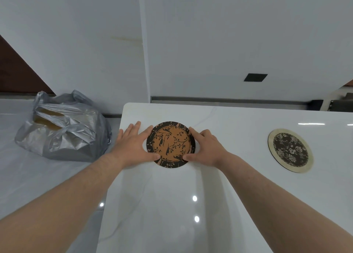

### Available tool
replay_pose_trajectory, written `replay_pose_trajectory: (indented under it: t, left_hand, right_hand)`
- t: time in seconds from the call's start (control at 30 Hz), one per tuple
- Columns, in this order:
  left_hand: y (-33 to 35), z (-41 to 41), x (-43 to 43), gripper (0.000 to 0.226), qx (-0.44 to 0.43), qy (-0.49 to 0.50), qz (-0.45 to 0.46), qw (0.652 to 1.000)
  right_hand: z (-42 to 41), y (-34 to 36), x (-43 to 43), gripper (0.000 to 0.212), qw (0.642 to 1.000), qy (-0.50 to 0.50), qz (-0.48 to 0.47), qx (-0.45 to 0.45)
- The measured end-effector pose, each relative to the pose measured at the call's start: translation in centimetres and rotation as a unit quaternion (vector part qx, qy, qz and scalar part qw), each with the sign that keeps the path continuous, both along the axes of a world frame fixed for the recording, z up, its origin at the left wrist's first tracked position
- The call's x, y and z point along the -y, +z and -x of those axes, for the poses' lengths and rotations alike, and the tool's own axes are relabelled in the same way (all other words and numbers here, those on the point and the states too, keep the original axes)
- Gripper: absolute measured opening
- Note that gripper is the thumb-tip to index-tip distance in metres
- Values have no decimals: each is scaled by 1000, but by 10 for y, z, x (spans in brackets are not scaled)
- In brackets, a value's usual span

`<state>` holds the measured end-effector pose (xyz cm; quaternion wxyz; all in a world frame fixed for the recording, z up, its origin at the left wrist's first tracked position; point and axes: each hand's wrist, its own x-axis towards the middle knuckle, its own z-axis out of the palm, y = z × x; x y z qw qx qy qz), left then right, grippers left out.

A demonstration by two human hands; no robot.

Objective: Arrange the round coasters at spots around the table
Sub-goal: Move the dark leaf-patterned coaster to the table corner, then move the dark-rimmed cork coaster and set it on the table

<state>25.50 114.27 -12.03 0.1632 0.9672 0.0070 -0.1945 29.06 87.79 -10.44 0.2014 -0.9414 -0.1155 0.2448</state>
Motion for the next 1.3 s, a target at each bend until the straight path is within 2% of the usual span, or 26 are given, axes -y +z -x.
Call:
replay_pose_trajectory:
  t: [0.13,0.33,0.4,0.5,0.6,0.87,1.1,1.3]
  left_hand:
    - [0,1,1,112,4,-19,-37,999]
    - [3,-1,4,113,-1,-14,-40,999]
    - [6,1,9,110,-6,-12,-37,999]
    - [9,16,16,102,-1,7,-10,1000]
    - [12,41,24,95,8,41,17,999]
    - [35,122,62,85,-9,101,102,990]
    - [75,168,100,76,3,113,201,973]
    - [102,211,120,68,-6,102,228,968]
  right_hand:
    - [1,-3,-1,101,1000,10,19,13]
    - [2,0,-4,99,1000,-1,30,0]
    - [7,4,-8,91,999,-7,34,4]
    - [24,12,-6,70,999,-38,-8,1]
    - [50,16,5,60,998,-52,-31,-8]
    - [128,39,55,56,987,-127,-83,-52]
    - [179,74,98,47,969,-204,-134,-41]
    - [230,102,117,42,960,-232,-150,-35]
